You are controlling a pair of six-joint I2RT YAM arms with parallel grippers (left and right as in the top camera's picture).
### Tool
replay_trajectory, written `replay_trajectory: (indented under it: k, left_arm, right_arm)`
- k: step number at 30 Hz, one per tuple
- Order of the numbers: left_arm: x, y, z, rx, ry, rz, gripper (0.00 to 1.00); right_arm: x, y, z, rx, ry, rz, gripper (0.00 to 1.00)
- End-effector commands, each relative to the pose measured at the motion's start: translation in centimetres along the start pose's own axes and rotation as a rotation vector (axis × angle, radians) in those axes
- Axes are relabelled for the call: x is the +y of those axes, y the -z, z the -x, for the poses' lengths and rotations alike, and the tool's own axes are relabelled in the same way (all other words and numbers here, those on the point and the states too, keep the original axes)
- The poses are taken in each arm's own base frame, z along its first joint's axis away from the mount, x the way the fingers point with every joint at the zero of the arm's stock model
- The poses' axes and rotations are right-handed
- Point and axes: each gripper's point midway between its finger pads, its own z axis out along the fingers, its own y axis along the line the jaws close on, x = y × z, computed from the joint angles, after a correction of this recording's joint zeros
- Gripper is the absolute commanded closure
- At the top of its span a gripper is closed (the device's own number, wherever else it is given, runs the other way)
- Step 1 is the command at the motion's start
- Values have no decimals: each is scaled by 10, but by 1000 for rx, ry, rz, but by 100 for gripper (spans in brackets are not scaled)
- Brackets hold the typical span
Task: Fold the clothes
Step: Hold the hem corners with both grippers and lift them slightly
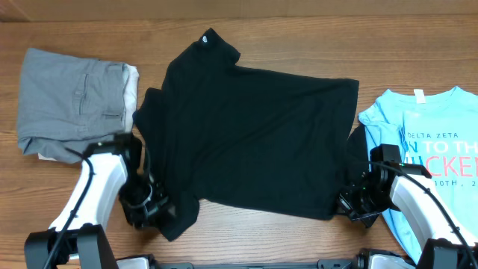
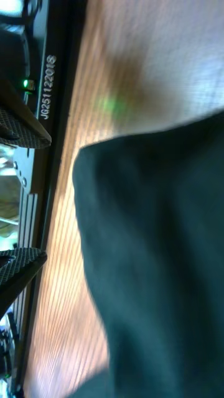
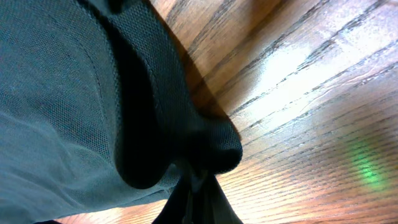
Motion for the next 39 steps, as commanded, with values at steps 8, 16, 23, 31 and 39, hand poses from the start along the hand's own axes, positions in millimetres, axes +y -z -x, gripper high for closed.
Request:
replay_trajectory:
  k: [8,16,23,31,39]
  left_arm:
    - [14,-37,-12,38,132,6,57]
    - [15,-47,8,-51,140,1,68]
    - [17,-46,18,-96,97,18,58]
    - [17,-46,19,-102,82,21,52]
    - [16,-46,21,-111,79,15,96]
  right_arm:
    - [9,7,8,-39,22,33,96]
    - [10,7,9,-41,23,34,96]
    - [9,7,9,-41,43,33,96]
    - [9,7,8,-40,45,33,96]
    - [10,7,9,-43,50,35,96]
